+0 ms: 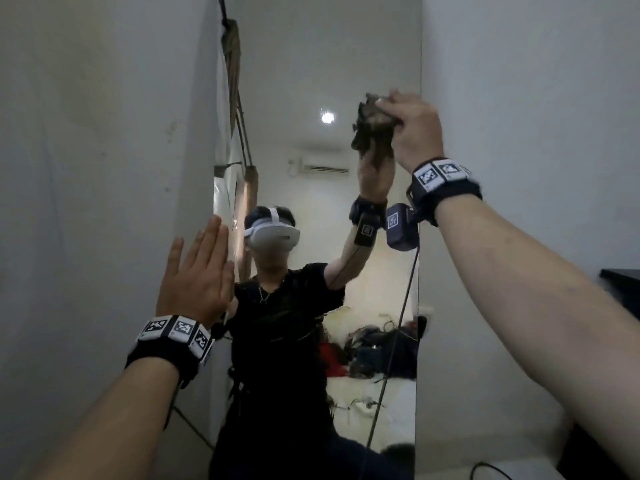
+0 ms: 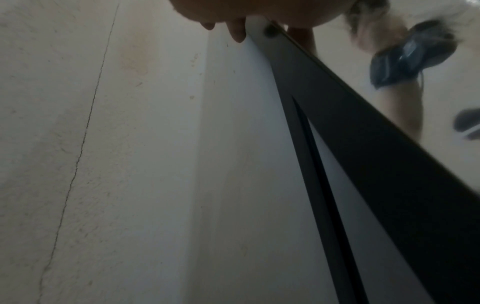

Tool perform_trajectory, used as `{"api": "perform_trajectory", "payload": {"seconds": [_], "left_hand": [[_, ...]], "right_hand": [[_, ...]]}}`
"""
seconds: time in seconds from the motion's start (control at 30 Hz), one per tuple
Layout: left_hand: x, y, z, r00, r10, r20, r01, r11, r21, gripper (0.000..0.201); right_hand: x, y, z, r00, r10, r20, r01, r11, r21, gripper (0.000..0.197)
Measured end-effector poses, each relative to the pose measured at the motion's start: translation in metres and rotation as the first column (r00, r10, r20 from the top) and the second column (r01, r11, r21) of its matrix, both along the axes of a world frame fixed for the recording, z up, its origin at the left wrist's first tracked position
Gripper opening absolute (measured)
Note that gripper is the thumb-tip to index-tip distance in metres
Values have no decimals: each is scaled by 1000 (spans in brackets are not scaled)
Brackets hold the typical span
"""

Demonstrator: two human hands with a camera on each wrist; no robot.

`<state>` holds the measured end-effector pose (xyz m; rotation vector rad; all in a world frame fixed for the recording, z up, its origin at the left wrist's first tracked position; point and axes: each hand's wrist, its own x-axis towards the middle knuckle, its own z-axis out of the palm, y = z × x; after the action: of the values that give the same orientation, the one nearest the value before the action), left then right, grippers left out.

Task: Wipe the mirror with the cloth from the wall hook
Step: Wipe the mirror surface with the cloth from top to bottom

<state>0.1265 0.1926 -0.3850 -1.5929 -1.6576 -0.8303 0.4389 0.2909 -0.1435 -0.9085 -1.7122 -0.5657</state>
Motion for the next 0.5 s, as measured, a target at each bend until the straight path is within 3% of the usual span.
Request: {"api": "perform_trajectory", "payload": {"seconds": [0.1, 0.23, 0.4, 0.5], "left_hand": [[1, -1, 0, 1000, 6, 7, -6, 1000, -9, 60], [0, 0, 2, 1000, 2, -4, -2, 1000, -12, 61], [2, -2, 1, 1000, -17, 6, 17, 1000, -4, 61], [3, -2, 0, 999, -31, 18, 31, 1000, 4, 62]], "right_hand": [[-7, -2, -33, 994, 87, 65, -76, 985, -152, 50], [11, -10, -134, 949, 274, 158, -247, 954, -169, 56], [48, -51, -249, 910, 357, 210, -273, 899, -342, 49], [64, -69, -249, 884, 427, 189, -325, 854, -408, 53]]}}
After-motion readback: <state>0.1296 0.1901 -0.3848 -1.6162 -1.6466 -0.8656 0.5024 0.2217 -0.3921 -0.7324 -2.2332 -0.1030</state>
